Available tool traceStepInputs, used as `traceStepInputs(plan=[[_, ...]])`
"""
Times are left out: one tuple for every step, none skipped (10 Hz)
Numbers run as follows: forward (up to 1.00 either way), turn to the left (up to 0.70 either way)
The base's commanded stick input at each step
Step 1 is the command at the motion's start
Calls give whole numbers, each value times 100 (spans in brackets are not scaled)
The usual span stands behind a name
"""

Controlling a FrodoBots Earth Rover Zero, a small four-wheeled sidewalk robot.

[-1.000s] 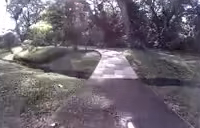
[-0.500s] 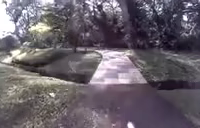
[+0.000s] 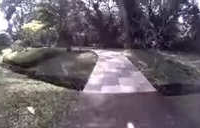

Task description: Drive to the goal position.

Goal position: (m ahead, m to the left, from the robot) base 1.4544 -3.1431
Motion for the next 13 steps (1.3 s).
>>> traceStepInputs(plan=[[100,0],[100,0],[100,0],[32,0],[0,0],[0,0],[0,0],[0,0],[-12,0],[-78,0],[-100,0],[0,0],[0,0]])
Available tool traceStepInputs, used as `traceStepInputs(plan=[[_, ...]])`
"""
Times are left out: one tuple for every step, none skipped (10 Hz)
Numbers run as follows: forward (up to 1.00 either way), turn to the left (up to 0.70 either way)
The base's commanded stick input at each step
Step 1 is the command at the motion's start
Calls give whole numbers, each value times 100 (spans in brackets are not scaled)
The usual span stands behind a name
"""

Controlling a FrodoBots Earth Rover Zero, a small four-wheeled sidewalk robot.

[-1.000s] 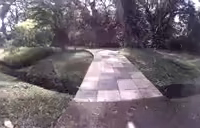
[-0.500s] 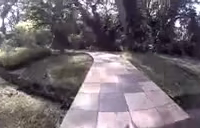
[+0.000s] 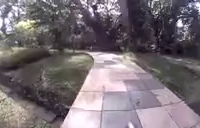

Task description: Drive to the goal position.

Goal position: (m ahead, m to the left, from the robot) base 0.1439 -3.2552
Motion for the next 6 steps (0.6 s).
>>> traceStepInputs(plan=[[0,0],[0,0],[0,0],[0,0],[0,0],[0,0]])
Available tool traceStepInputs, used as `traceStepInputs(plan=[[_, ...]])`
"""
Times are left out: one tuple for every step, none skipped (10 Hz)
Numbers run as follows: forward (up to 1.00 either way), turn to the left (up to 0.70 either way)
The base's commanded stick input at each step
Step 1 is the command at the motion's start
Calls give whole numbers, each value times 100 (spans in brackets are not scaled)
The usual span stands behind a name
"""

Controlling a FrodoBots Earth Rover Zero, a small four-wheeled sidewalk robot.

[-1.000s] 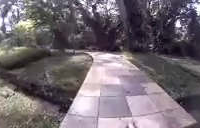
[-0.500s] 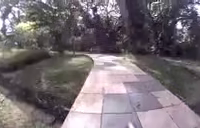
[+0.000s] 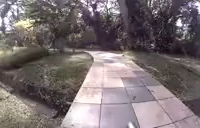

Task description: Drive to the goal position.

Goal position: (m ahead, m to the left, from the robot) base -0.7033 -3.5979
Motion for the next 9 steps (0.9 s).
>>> traceStepInputs(plan=[[0,0],[0,-7],[0,-25],[0,-49],[0,-71],[0,-93],[0,-100],[0,-100],[0,-100]])
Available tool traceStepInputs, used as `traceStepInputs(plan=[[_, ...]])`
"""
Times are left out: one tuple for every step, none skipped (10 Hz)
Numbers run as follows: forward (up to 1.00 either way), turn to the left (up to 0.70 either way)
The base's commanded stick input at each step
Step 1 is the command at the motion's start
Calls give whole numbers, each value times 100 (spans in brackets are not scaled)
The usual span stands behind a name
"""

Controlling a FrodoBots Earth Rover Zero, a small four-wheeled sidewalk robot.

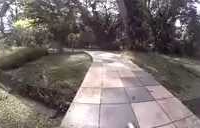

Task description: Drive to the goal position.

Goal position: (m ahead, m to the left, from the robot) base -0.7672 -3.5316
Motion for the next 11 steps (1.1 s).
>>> traceStepInputs(plan=[[0,-100],[0,-100],[0,-100],[0,-100],[0,-100],[0,-100],[0,-100],[0,-100],[0,-100],[0,-100],[0,-100]])
